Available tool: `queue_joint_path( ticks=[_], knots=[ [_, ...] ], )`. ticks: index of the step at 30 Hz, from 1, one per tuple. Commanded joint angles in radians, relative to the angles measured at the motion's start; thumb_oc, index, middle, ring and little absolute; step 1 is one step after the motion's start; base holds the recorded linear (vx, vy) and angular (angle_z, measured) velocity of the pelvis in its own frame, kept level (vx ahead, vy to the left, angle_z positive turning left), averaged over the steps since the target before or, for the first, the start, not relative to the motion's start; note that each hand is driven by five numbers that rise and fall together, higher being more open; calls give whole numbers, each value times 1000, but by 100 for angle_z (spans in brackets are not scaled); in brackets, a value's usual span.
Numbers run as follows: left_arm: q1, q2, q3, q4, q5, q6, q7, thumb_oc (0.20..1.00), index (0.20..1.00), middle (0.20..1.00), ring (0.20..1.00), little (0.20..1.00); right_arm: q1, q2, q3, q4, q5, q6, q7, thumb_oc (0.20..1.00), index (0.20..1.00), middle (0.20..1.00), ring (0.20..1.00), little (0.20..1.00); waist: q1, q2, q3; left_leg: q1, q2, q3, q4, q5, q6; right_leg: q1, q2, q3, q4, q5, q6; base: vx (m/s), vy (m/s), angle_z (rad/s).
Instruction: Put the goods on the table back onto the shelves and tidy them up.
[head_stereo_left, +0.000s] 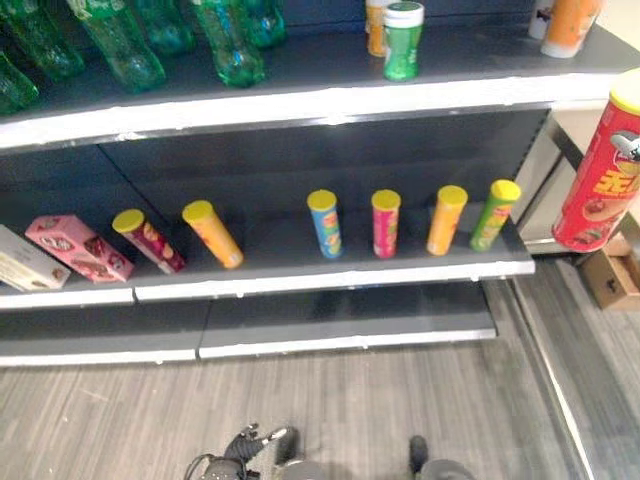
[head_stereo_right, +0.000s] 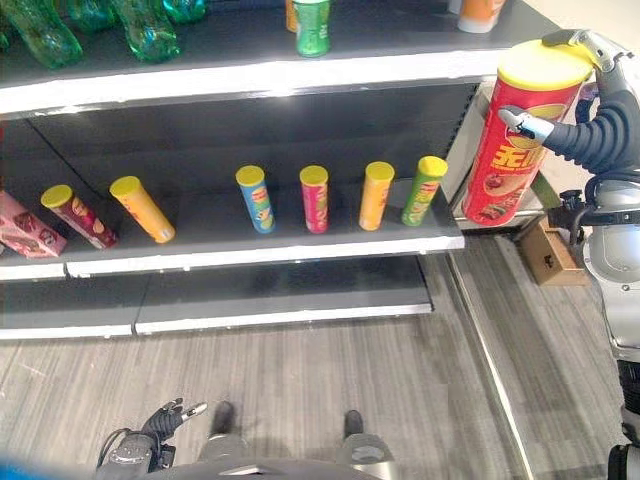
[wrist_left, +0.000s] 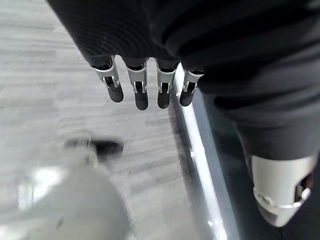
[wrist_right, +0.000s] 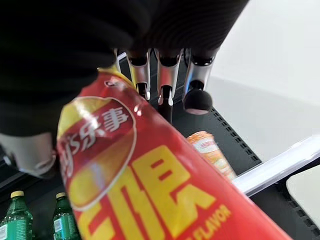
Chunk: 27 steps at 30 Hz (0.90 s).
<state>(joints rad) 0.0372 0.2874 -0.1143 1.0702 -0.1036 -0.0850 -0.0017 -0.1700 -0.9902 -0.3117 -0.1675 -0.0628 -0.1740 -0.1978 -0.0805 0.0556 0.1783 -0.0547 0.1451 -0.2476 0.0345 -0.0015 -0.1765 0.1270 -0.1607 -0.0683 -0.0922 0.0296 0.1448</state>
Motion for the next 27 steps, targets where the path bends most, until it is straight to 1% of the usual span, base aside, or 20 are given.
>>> queue_joint_path(
  ticks=[1,2,3,4,5,6,7,8,10,12,14,17,18,19,20,21,22,24,26,27],
  knots=[
    [9,79,-32,-15,32,-23,19,1000,1000,1000,1000,1000,-52,-48,-23,-20,4,5,-9,200,200,200,200,200,33,-62,-69,3,31,50,-3,-48,6,-75,-129,50,103,-43,76,15,487,-3],
    [9,89,-28,-17,38,-25,24,1000,1000,1000,1000,1000,-67,-35,-4,-15,1,5,-10,200,200,200,200,200,37,-72,-71,12,8,75,-1,-60,24,-96,-153,62,108,0,86,9,285,1],
    [10,90,-26,-17,38,-25,24,1000,1000,1000,1000,1000,-70,-35,0,-14,1,5,-11,200,200,200,200,200,40,-74,-74,17,8,82,-2,-69,26,-95,-155,66,106,-6,87,-12,321,-15],
    [11,95,-23,-19,37,-23,25,1000,1000,1000,1000,1000,-84,-24,20,-14,-3,7,-8,200,200,200,200,200,42,-79,-73,19,-11,102,-6,-71,41,-116,-174,67,110,32,94,-11,402,-24],
    [20,104,-8,-23,28,-24,29,1000,1000,1000,1000,1000,-110,-8,52,-13,-3,6,-8,200,200,200,200,200,51,-80,-69,38,-35,148,-11,-88,65,-148,-203,48,129,89,96,-46,408,-31],
    [21,104,-6,-23,28,-24,29,1000,1000,1000,1000,1000,-115,-8,56,-10,-4,5,-8,200,200,200,200,200,54,-83,-70,38,-38,154,-11,-88,67,-152,-205,55,129,91,98,-36,387,-48],
    [22,110,1,-25,22,-22,29,1000,1000,1000,1000,1000,-129,3,72,-11,-4,6,-11,200,200,200,200,200,62,-78,-63,43,-45,173,-17,-84,77,-176,-218,17,155,111,89,-75,374,-77],
    [21,118,13,-24,27,-17,29,1000,1000,1000,1000,1000,-120,13,70,-14,-6,8,-8,200,200,200,200,200,59,-69,-60,45,-63,193,-36,-74,92,-176,-192,-13,181,68,68,-70,457,-83],
    [14,118,10,-15,37,-13,25,1000,1000,1000,1000,1000,-108,8,54,-17,-9,12,-1,200,200,200,200,200,51,-65,-56,51,-86,188,-52,-64,105,-171,-116,9,208,-7,53,-12,330,-19],
    [9,115,7,-4,36,-10,24,1000,1000,1000,1000,1000,-107,5,44,-27,2,8,-3,200,200,200,200,200,53,-66,-55,52,-102,195,-54,-60,113,-165,-60,-12,216,-54,32,-3,177,18],
    [1,110,-2,-1,39,-7,21,1000,1000,1000,1000,1000,-114,11,55,-29,10,0,-4,200,200,200,200,200,57,-71,-50,48,-117,208,-55,-53,124,-162,0,-51,217,-92,3,-42,108,-2],
    [-4,99,-6,-7,44,-6,15,1000,1000,1000,1000,1000,-112,15,62,-28,16,-3,3,200,200,200,200,200,55,-84,-43,52,-142,216,-47,-52,133,-156,75,-45,222,-120,-20,-15,54,10],
    [-3,99,-5,-7,44,-6,15,1000,1000,1000,1000,1000,-112,16,62,-28,16,-4,3,200,200,200,200,200,55,-84,-42,53,-142,217,-47,-53,133,-155,76,-44,222,-121,-21,-26,13,11],
    [-1,93,-7,-14,45,-7,12,1000,1000,1000,1000,1000,-113,20,69,-34,17,-7,8,200,200,200,200,200,62,-91,-40,55,-151,227,-51,-51,134,-137,92,-60,198,-124,-36,-7,-29,-5],
    [0,91,-7,-15,50,-8,11,1000,1000,1000,1000,1000,-111,22,66,-38,20,-11,10,200,200,200,200,200,63,-97,-43,58,-157,226,-55,-52,133,-112,92,-61,158,-118,-39,-7,-27,-6],
    [0,91,-7,-15,50,-8,11,1000,1000,1000,1000,1000,-111,22,66,-38,20,-11,10,200,200,200,200,200,62,-97,-43,58,-157,226,-55,-52,133,-111,93,-62,156,-117,-39,19,-59,-5],
    [6,83,-9,-21,52,-10,13,1000,1000,1000,1000,1000,-114,28,72,-49,30,-16,17,200,200,200,200,200,65,-103,-51,56,-158,231,-53,-53,128,-93,98,-56,105,-105,-38,9,-37,-6],
    [10,76,-4,-36,48,-9,12,1000,1000,1000,1000,1000,-108,28,81,-61,31,-19,28,200,200,200,200,200,67,-106,-52,57,-155,234,-37,-63,124,-77,104,-45,66,-90,-38,21,-78,-4],
    [14,73,-4,-48,50,-7,11,1000,1000,1000,1000,1000,-99,41,81,-77,37,-22,39,200,200,200,200,200,65,-112,-42,38,-155,231,42,-91,113,-66,106,-44,58,-87,-42,-9,-93,-4],
    [11,72,-6,-57,49,-5,12,1000,1000,1000,1000,1000,-97,43,83,-86,39,-26,43,200,200,200,200,200,68,-118,-27,14,-157,231,109,-102,99,-62,101,-47,61,-88,-47,-70,-92,-1]
  ],
)
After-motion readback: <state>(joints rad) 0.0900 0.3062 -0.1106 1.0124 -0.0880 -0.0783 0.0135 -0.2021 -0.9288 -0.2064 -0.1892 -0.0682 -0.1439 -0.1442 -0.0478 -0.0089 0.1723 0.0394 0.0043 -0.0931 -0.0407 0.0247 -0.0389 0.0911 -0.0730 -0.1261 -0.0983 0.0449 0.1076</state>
